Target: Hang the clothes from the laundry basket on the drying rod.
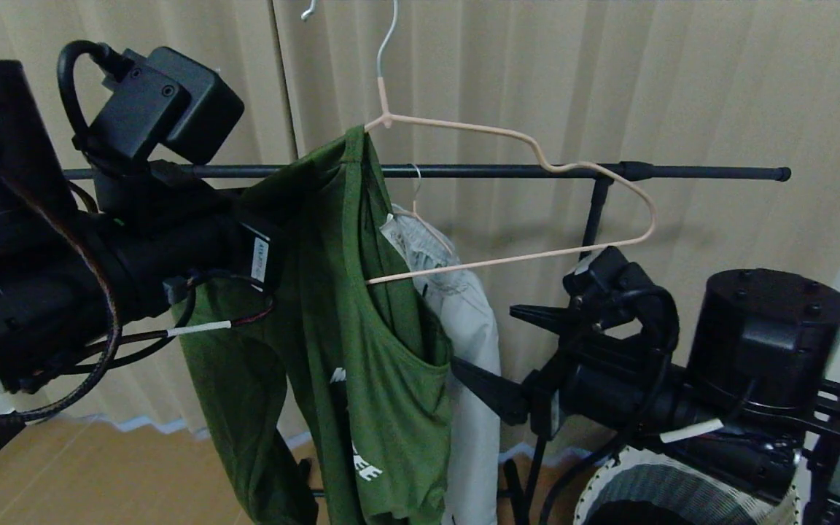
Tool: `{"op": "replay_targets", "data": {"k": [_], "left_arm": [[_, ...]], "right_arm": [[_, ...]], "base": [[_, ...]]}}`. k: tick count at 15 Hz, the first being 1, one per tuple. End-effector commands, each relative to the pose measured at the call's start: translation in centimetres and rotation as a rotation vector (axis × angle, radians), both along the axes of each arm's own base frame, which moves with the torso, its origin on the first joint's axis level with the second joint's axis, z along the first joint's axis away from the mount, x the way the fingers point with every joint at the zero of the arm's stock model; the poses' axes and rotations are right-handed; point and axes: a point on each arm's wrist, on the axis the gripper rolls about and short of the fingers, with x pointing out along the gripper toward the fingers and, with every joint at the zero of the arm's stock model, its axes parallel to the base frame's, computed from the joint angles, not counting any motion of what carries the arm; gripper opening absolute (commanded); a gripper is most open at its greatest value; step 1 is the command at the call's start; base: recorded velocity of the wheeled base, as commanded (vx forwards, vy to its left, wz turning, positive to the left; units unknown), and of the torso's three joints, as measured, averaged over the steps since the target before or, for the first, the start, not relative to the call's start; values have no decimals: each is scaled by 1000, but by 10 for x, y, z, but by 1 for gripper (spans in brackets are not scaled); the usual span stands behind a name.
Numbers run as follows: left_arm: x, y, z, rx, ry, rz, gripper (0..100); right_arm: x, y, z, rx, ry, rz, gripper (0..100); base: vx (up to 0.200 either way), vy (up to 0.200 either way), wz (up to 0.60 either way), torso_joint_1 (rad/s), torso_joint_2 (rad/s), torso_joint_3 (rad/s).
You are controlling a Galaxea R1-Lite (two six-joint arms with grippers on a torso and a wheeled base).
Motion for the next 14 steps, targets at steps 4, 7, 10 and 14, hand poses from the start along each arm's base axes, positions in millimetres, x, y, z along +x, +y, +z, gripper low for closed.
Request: {"op": "replay_targets", "data": {"k": [4,7,10,14], "left_arm": [[-7,-6,4,-18,-8,-34,0],[-8,-3,6,-23,-16,-27,0],[-2,8,3,-5,-12,28,0],[-6,27,-2,30,-15,83,0]], "right_arm": [[24,24,-20,-26,18,-33,100],[24,22,-24,-46,25,-78,100],[22,7,-24,-56,31,-116,100],[23,-32,-20,-61,34,-219,100]], "base": [[0,0,0,0,0,0],[0,0,0,0,0,0],[0,0,0,0,0,0],[0,0,0,0,0,0]]}}
